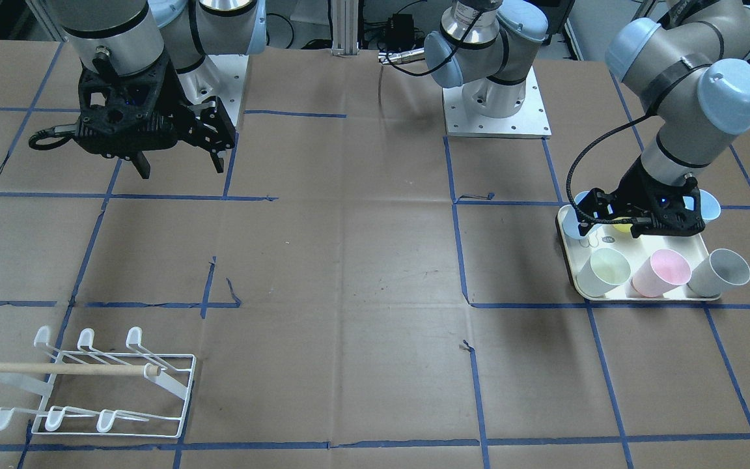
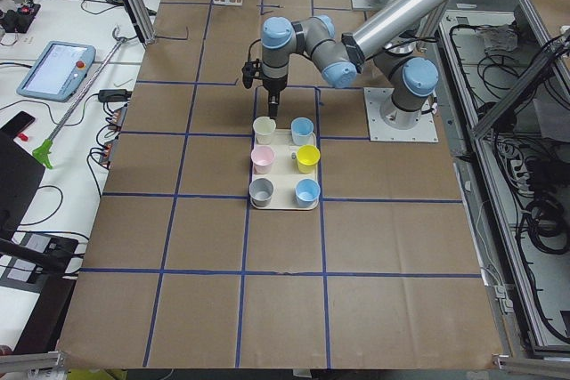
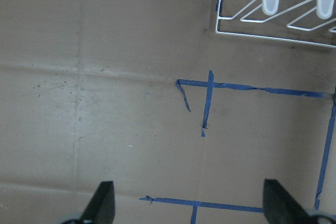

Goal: Transfer IKEA cup to right arm and place on rack

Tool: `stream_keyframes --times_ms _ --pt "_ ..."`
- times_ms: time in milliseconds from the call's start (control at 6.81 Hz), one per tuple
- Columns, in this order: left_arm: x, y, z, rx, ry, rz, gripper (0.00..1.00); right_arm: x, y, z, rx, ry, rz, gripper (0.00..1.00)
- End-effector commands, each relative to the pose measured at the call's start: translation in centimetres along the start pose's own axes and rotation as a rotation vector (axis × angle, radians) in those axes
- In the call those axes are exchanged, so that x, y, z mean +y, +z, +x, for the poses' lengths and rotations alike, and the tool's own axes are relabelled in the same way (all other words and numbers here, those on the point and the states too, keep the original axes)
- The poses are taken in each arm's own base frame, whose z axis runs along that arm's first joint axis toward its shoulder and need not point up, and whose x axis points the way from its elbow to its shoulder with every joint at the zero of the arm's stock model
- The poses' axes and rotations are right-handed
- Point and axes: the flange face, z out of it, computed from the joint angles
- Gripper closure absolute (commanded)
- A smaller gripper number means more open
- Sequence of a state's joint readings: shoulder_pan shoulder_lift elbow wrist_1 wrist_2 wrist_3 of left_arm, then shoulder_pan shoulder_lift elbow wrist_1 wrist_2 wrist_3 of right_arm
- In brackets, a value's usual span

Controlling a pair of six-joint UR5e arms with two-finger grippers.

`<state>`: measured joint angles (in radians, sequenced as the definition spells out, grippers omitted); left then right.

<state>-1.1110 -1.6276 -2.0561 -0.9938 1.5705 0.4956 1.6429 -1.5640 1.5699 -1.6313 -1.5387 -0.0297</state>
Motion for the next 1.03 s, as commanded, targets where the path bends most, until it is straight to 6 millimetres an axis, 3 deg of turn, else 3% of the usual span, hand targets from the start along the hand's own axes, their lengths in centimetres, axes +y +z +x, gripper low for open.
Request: stream_keyframes --times_ms 0,147,882 --pt "-0.9 3.1 -0.7 0.003 -0.004 -0.007 0.02 -0.2 0.1 0.0 0.0 0.001 -0.001 0.0" --pt "-1.2 4.5 -0.8 0.011 -0.002 -0.025 0.02 -0.2 0.2 0.0 0.0 -0.001 -0.004 0.0" --pt "-1.9 6.0 -0.6 0.015 0.007 -0.025 0.04 -0.2 0.1 0.0 -0.002 0.002 0.001 0.0"
